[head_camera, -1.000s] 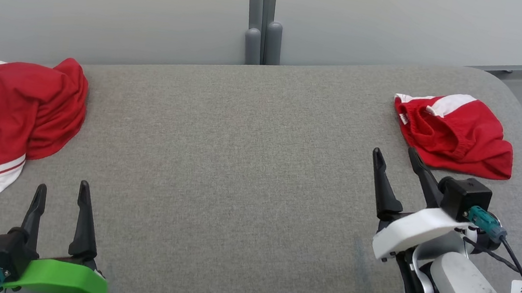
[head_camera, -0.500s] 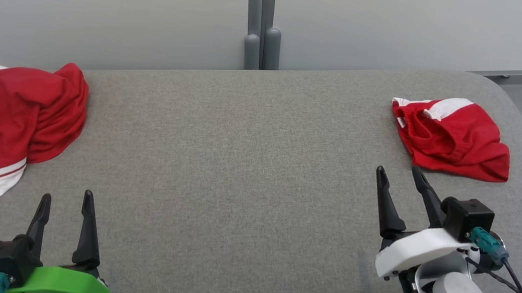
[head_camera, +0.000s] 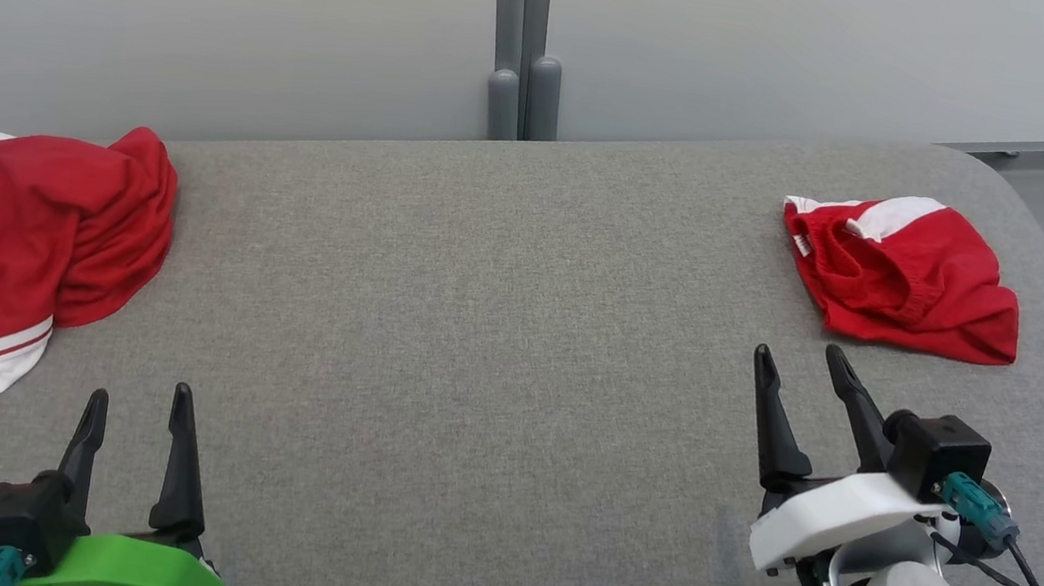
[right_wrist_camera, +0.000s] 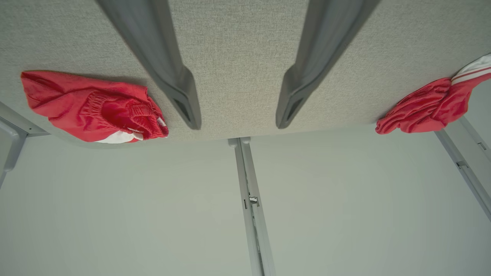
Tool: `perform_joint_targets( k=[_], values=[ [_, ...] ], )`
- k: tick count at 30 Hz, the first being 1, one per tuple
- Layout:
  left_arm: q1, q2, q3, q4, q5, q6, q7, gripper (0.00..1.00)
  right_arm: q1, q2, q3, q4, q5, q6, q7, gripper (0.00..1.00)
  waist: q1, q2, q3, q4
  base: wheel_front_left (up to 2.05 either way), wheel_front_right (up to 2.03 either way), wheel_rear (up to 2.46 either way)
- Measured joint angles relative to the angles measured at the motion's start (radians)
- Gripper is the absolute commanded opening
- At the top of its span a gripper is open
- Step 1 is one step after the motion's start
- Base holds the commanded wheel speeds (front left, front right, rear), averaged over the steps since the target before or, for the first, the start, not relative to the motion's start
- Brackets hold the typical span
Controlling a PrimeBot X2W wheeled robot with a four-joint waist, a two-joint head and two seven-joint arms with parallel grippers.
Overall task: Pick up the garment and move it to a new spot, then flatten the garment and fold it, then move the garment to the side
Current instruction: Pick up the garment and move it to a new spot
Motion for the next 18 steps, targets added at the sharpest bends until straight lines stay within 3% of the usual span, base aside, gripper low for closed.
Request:
perform_joint_targets(
  k=[18],
  values=[
    [0.0,0.0,-0.007,0.001,-0.006,0.0,0.0,1.0,0.025,0.008,-0.028,-0.022,-0.026,0.0,0.0,1.0,0.0,0.0,0.003,0.009,0.0,0.0,0.0]
  ],
)
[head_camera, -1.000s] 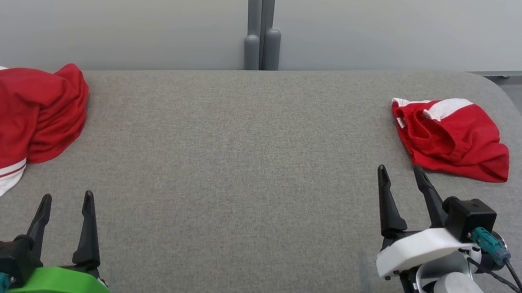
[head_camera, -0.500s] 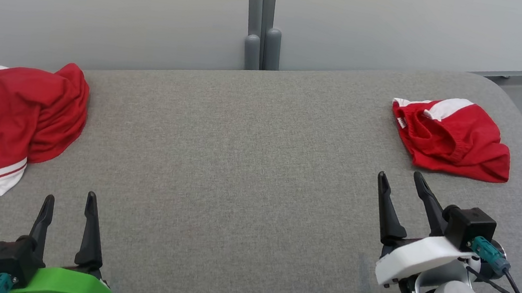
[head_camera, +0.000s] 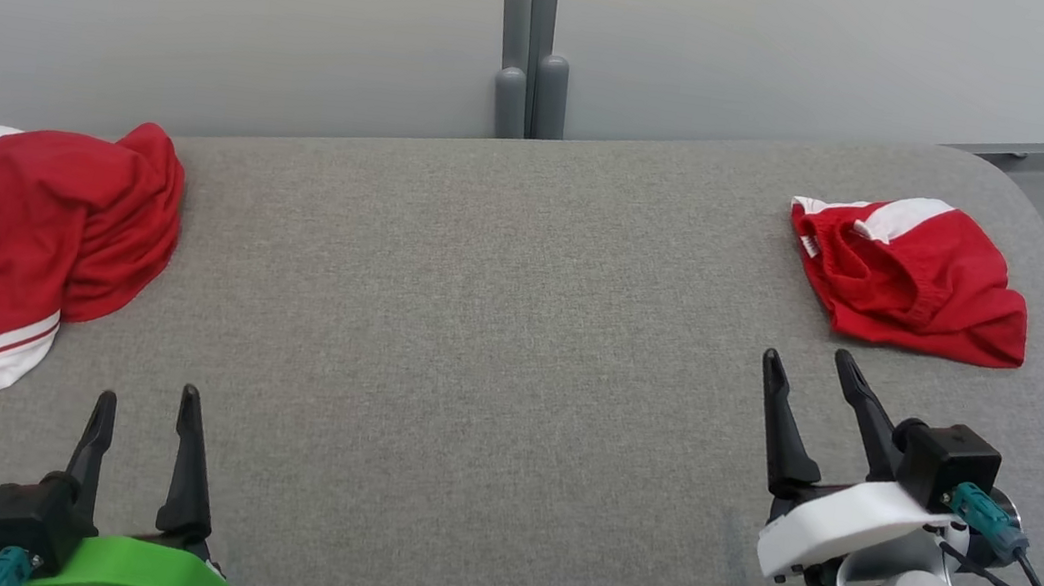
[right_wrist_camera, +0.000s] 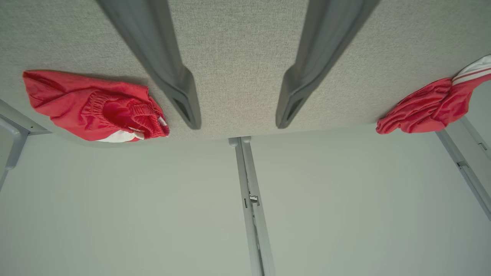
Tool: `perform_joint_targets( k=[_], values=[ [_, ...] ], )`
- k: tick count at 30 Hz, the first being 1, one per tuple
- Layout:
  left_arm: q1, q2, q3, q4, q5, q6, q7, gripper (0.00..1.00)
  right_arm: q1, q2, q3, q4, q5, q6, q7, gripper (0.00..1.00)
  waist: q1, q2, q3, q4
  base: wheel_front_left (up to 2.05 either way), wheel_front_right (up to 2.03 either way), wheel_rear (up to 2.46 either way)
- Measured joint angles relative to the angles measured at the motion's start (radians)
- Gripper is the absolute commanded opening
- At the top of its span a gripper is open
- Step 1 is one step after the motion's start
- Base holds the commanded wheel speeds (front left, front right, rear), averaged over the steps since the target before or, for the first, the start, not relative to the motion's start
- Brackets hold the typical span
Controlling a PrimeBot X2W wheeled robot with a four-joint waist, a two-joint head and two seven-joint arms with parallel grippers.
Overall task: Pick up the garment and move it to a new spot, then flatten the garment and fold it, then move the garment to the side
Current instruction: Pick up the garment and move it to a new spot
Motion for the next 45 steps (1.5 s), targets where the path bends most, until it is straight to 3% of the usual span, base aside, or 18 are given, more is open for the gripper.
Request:
perform_joint_targets(
  k=[14,26,34,38,45],
  values=[
    [0.0,-0.001,0.015,0.003,-0.003,0.0,0.0,1.0,0.017,-0.003,-0.004,-0.016,-0.009,0.001,0.0,1.0,0.0,0.0,0.006,0.107,0.0,0.0,0.0],
    [0.047,-0.001,0.128,-0.035,-0.003,0.0,-0.003,1.0,0.008,0.033,0.07,-0.004,-0.016,0.045,0.009,1.0,0.0,0.0,0.005,0.265,0.0,0.0,0.0],
    [0.055,-0.001,0.082,-0.045,-0.002,0.0,-0.003,1.0,0.007,0.032,0.043,0.003,-0.016,0.043,0.009,1.0,0.0,0.0,0.005,0.363,0.0,0.0,0.0],
    [0.051,-0.001,0.04,-0.042,0.001,0.0,-0.003,1.0,0.009,0.025,0.008,0.004,-0.016,0.026,0.009,1.0,0.0,0.0,0.007,0.42,0.0,0.0,0.0],
    [0.053,0.001,0.069,-0.04,0.0,0.0,-0.003,1.0,0.009,0.034,0.018,0.0,-0.019,0.026,0.009,1.0,0.0,0.0,0.015,0.477,0.0,0.0,0.0]
  ],
)
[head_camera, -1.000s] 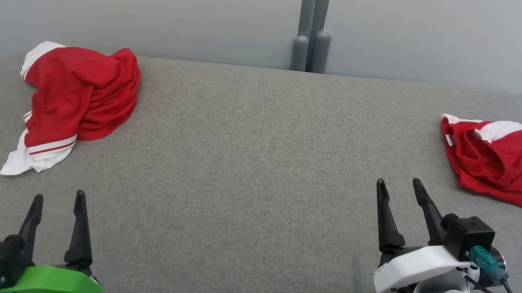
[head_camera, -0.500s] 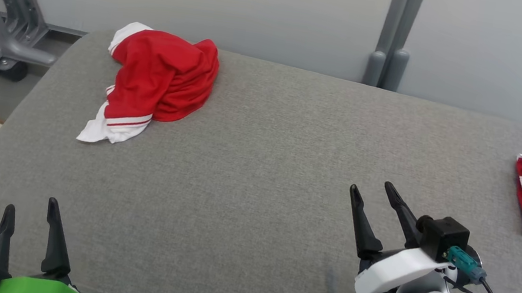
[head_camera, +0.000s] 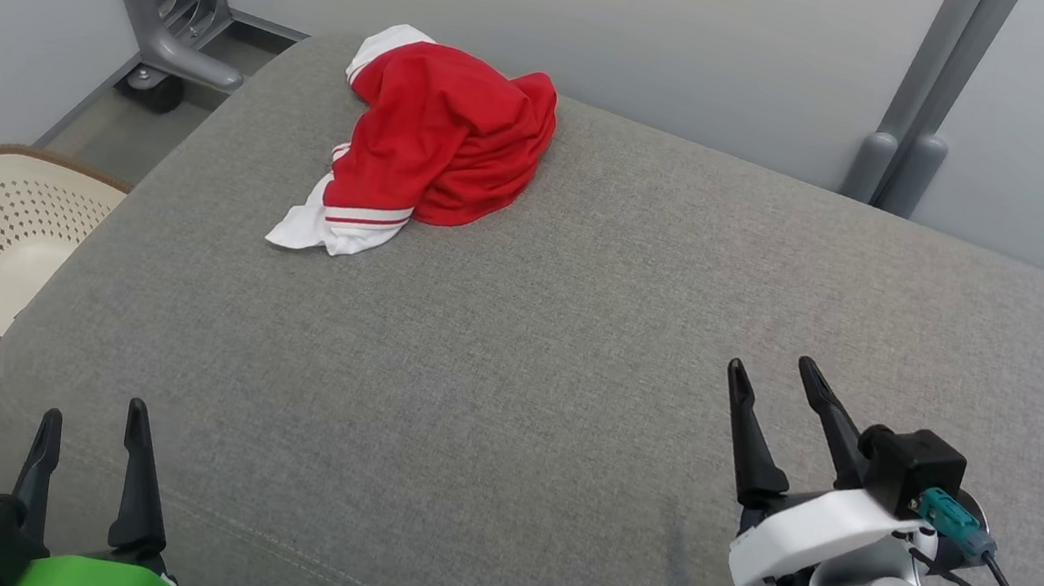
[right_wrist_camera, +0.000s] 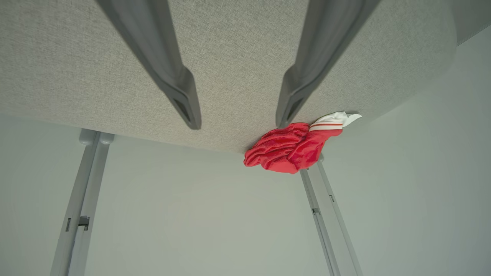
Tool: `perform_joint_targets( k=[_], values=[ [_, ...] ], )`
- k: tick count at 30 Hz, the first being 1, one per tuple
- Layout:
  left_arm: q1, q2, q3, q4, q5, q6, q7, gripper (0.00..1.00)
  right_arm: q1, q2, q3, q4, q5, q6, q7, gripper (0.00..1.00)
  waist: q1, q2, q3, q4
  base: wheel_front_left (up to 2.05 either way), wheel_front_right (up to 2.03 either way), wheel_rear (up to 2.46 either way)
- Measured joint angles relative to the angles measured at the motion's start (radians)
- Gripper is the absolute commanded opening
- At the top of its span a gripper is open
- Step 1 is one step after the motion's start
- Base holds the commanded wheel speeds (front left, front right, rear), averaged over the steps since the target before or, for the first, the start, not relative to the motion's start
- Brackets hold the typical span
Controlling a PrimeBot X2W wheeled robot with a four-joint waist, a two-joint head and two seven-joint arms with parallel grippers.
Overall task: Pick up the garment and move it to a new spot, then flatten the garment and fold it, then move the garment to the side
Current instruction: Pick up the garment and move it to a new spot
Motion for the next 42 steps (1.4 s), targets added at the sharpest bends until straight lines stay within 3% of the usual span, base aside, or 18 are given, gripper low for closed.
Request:
perform_joint_targets(
  k=[7,15,22,28,35,42],
  values=[
    [-0.034,-0.001,-0.008,-0.002,0.024,0.0,0.005,1.0,-0.001,-0.01,-0.01,-0.011,-0.016,-0.009,0.0,1.0,0.0,0.0,0.033,-0.023,0.0,0.0,0.0],
    [-0.276,0.024,-0.032,-0.009,0.059,0.0,0.086,1.0,-0.04,-0.037,-0.022,-0.038,-0.045,-0.01,0.015,1.0,0.0,0.0,0.087,-0.066,0.0,0.0,0.0],
    [-0.507,0.048,0.038,0.077,0.056,0.0,0.204,1.0,-0.081,-0.046,-0.02,-0.066,-0.065,-0.01,0.037,1.0,0.0,0.0,0.135,-0.122,0.0,0.0,0.0],
    [-0.676,0.067,0.145,0.2,-0.015,0.0,0.369,1.0,-0.138,-0.077,-0.031,-0.118,-0.099,-0.017,0.056,1.0,0.0,0.0,0.193,-0.197,0.0,0.0,0.0],
    [-0.802,0.171,0.223,0.298,-0.007,0.0,0.504,1.0,-0.189,-0.096,-0.053,-0.181,-0.122,-0.017,0.073,1.0,0.0,0.0,0.272,-0.278,0.0,0.0,0.0],
    [-0.889,0.218,0.292,0.341,-0.012,0.0,0.602,1.0,-0.225,-0.115,-0.074,-0.231,-0.131,-0.017,0.09,1.0,0.0,0.0,0.365,-0.359,0.0,0.0,0.0]
  ],
)
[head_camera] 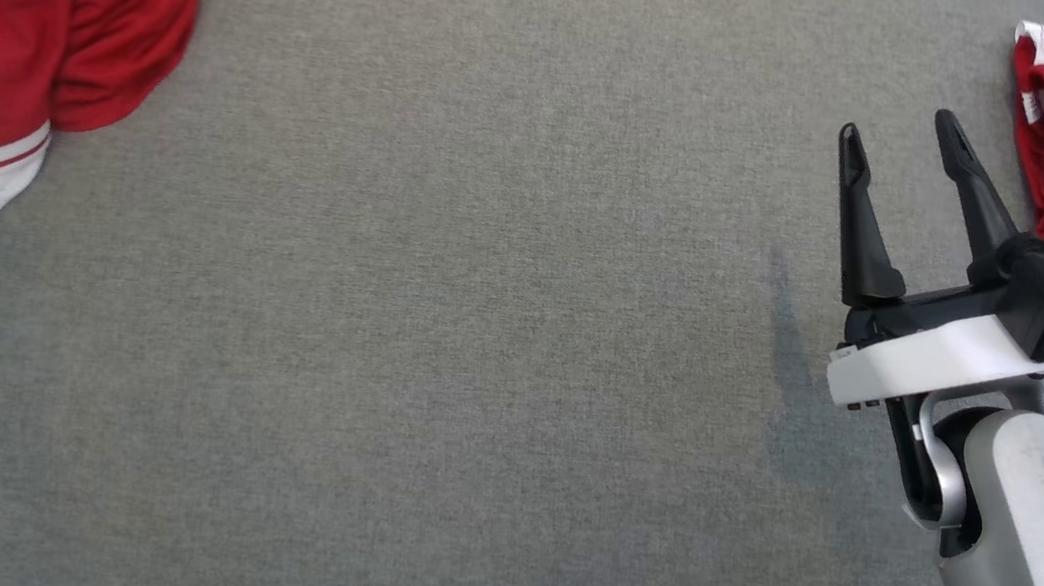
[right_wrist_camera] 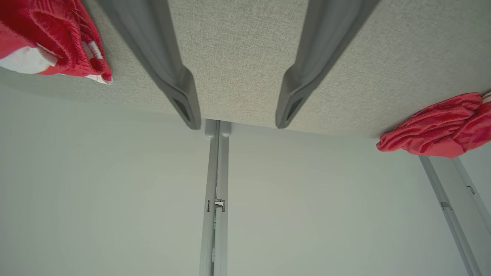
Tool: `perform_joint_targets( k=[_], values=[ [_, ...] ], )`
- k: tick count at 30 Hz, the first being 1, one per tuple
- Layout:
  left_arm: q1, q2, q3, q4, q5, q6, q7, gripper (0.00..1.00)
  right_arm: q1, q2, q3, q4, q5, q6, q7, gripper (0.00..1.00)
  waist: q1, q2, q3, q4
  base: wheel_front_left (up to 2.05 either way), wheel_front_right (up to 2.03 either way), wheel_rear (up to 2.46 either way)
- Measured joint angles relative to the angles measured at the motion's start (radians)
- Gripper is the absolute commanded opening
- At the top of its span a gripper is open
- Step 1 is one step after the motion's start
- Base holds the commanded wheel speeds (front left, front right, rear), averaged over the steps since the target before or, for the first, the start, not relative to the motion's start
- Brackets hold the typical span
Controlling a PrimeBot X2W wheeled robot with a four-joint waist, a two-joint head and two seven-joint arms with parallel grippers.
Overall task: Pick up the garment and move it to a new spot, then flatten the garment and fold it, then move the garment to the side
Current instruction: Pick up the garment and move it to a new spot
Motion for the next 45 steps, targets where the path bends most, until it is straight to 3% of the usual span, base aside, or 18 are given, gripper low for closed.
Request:
perform_joint_targets(
  k=[7,16,29,30,31,32,33,45],
  values=[
    [-0.1,0.024,0.032,0.031,-0.006,0.0,0.066,1.0,-0.044,-0.015,-0.024,-0.057,-0.008,0.0,0.008,1.0,0.0,0.0,0.107,-0.059,0.0,0.0,0.0],
    [-0.142,-0.024,0.024,0.107,-0.02,0.0,0.07,1.0,-0.064,-0.037,-0.049,-0.067,-0.017,-0.001,0.007,1.0,0.0001,0.0,0.23,-0.098,0.0,0.0,0.0],
    [-0.172,-0.023,0.026,0.177,0.005,0.0,0.035,0.99,-0.079,-0.036,-0.045,-0.066,-0.025,-0.001,0.007,1.0,0.0001,0.0,0.273,-0.099,0.0,0.0,0.0],
    [-0.172,-0.023,0.026,0.184,0.009,0.0,0.03,0.74,-0.079,-0.036,-0.045,-0.066,-0.025,-0.001,0.007,1.0,0.0001,0.0,0.274,-0.099,0.0,0.0,0.0],
    [-0.172,-0.022,0.024,0.189,0.016,0.0,0.024,0.39,-0.079,-0.037,-0.045,-0.066,-0.025,-0.001,0.007,1.0,0.0001,0.0,0.275,-0.099,0.0,0.0,0.0],
    [-0.172,-0.022,0.024,0.19,0.021,0.0,0.014,0.12,-0.079,-0.037,-0.045,-0.066,-0.025,-0.001,0.007,1.0,0.0001,0.0,0.275,-0.1,0.0,0.0,0.0],
    [-0.172,-0.022,0.024,0.191,0.023,0.0,0.007,0.0,-0.079,-0.037,-0.045,-0.065,-0.025,-0.001,0.006,1.0,0.0002,0.0,0.276,-0.1,0.0,0.0,0.0],
    [-0.173,-0.039,-0.015,0.193,0.046,-0.007,-0.099,0.0,-0.079,-0.029,-0.059,-0.009,-0.024,-0.002,-0.031,1.0,0.0001,0.0,0.23,-0.086,0.0,0.0,0.0]
  ],
)
